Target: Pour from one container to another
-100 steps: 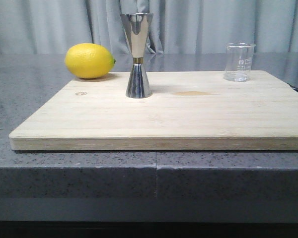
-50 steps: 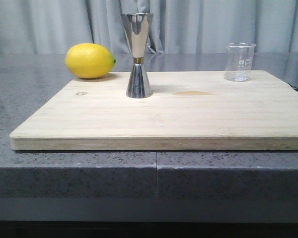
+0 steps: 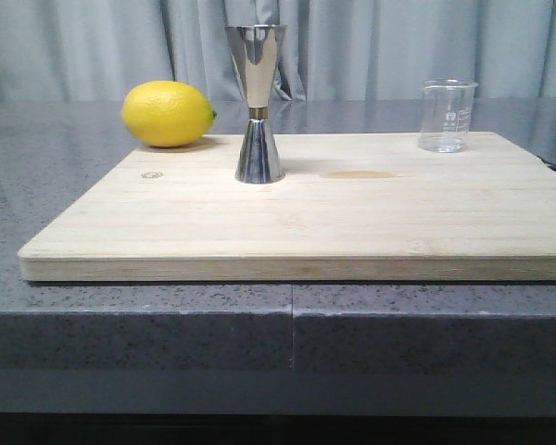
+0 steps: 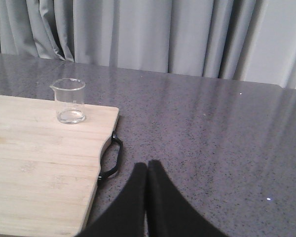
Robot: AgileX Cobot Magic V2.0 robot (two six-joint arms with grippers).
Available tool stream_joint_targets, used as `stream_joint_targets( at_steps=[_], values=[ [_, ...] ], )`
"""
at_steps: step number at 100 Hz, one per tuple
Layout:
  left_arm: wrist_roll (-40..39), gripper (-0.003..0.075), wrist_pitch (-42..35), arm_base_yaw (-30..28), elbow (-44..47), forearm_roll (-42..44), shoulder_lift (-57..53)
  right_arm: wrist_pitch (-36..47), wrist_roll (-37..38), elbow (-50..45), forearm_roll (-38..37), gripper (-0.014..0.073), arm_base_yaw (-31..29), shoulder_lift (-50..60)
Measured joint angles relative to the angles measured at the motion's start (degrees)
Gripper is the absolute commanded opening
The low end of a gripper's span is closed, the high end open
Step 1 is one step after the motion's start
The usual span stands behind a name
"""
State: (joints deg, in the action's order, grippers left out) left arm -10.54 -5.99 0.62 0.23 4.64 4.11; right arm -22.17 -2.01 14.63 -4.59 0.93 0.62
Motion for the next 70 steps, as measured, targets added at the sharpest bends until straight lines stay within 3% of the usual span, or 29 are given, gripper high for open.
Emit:
stream_joint_targets(
  at_steps=[29,70],
  values=[
    [0.25,-0.0021,9.01,0.23,0.00,-1.71,-4.42,0.00,0.00,0.00,0.00,-0.0069,0.00,0.00],
    [0.37,-0.0021,9.96,0.23,0.00,-1.92,-4.42,0.00,0.00,0.00,0.00,-0.0069,0.00,0.00]
  ],
)
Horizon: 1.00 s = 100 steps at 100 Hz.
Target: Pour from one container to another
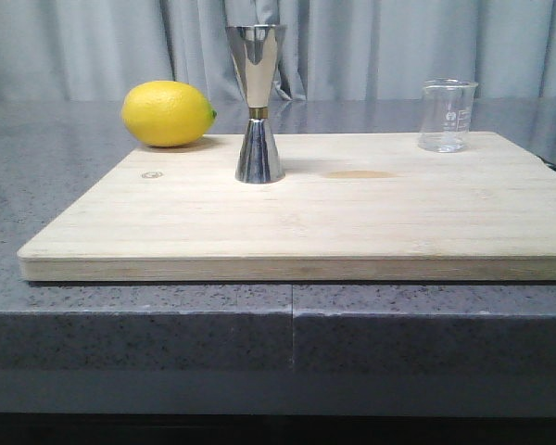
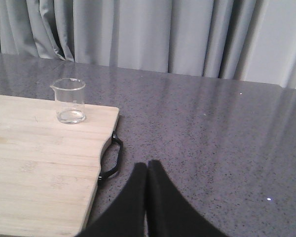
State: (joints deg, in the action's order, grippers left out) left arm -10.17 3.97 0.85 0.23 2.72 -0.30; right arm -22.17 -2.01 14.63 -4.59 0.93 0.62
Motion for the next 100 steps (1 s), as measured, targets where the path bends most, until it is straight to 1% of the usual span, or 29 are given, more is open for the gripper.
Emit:
stream_joint_targets(
  at_steps=[85,100],
  values=[
    [0.12,-0.0021,0.23,0.00,0.00,0.00,0.00,0.00,0.00,0.00,0.00,-0.0069,0.00,0.00],
    [0.22,-0.0021,0.23,0.00,0.00,0.00,0.00,0.73,0.00,-1.20,-4.75,-0.0069,0.00,0.00]
  ],
)
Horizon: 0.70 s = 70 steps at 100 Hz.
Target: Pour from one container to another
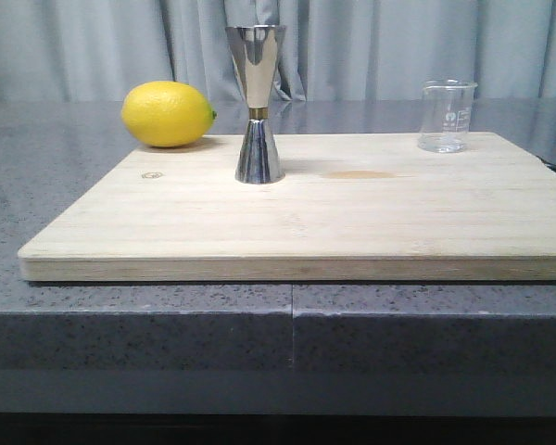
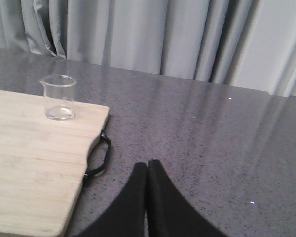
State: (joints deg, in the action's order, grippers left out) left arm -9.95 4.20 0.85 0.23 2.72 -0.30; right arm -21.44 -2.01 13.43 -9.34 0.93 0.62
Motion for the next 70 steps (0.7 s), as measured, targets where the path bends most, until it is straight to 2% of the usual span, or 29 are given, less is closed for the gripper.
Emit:
stream_joint_targets(
  at_steps=[19,37,70],
  values=[
    [0.00,-0.0021,0.00,0.00,0.00,0.00,0.00,0.31,-0.09,-6.25,-1.07,-0.0069,0.00,0.00],
    [0.00,-0.0021,0.00,0.00,0.00,0.00,0.00,1.17,-0.09,-12.09,5.89,-0.0069,0.00,0.00],
    [0.00,-0.0021,0.00,0.00,0.00,0.00,0.00,14.53,-0.09,-13.93,7.68,-0.0069,0.00,0.00]
  ],
)
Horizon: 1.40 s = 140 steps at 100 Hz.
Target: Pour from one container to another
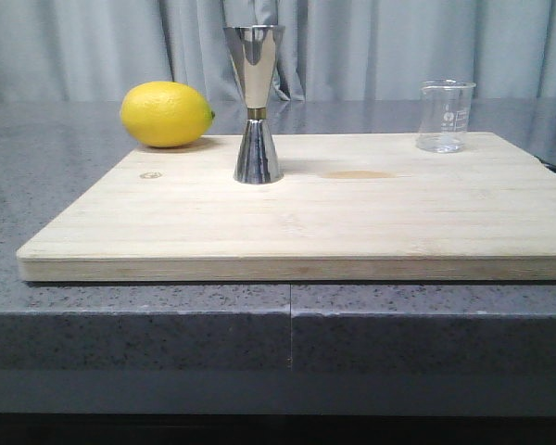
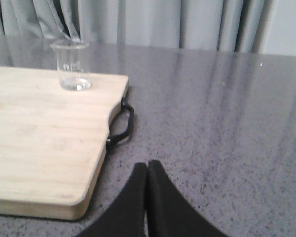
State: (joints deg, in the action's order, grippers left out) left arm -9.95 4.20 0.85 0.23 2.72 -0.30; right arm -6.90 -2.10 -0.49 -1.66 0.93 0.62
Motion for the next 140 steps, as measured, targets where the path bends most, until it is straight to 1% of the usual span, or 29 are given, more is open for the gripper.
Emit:
stream_joint_targets(
  at_steps=[140],
  values=[
    [0.00,-0.0021,0.00,0.00,0.00,0.00,0.00,0.80,0.12,0.00,0.21,-0.0069,0.00,0.00]
  ],
)
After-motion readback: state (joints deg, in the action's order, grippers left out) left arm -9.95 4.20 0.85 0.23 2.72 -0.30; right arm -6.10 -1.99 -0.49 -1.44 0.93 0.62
